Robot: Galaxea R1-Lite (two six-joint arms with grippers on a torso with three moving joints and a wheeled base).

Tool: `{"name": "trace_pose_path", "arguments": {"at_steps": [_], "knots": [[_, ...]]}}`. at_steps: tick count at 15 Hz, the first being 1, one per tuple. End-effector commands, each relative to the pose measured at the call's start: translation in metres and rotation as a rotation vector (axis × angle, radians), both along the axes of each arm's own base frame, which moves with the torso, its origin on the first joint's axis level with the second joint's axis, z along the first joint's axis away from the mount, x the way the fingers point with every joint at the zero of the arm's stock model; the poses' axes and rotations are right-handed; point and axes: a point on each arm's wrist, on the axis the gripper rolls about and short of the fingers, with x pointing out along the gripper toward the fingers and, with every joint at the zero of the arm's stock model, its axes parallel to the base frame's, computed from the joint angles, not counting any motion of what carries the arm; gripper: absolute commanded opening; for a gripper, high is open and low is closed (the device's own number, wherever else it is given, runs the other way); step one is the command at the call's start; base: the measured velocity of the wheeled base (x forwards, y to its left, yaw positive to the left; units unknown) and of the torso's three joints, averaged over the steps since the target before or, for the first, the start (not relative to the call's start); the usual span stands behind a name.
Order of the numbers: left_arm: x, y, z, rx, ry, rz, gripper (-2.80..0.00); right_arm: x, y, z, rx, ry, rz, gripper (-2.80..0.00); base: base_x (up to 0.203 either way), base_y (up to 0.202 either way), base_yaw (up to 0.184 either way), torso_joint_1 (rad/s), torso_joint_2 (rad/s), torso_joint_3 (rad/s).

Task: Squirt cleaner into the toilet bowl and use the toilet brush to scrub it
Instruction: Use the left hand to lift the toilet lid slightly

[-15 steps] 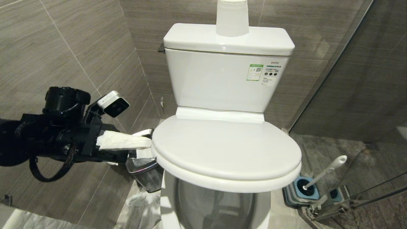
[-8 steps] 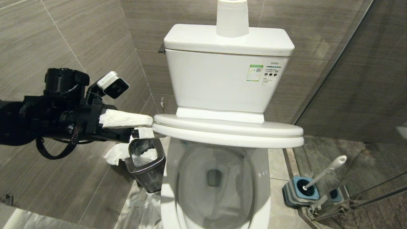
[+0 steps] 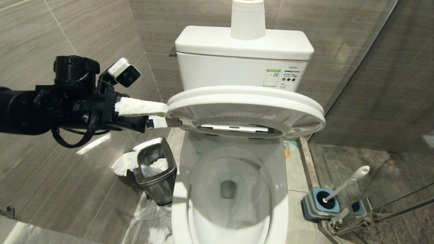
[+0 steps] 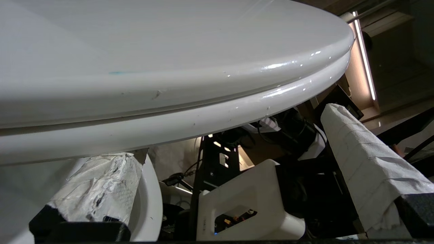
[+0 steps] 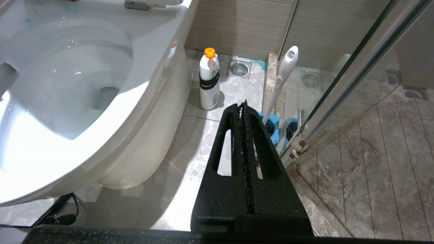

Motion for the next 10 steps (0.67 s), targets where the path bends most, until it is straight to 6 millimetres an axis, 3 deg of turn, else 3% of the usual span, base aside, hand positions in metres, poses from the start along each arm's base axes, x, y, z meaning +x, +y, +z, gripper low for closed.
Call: {"name": "trace_pose_path", "arguments": {"at_steps": [1, 10], "knots": [[0.013, 0.001, 0.006, -0.009, -0.043, 0.003, 0.0, 0.0, 0.0, 0.0, 0.0, 0.001, 0.0, -2.8, 0.0, 0.0, 0.0, 0.0, 0.0, 0.0], [0.047, 0.009, 0.022, -0.014, -0.181, 0.076, 0.0, 0.0, 0.0, 0.0, 0.0, 0.001, 0.0, -2.8, 0.0, 0.0, 0.0, 0.0, 0.0, 0.0]]}}
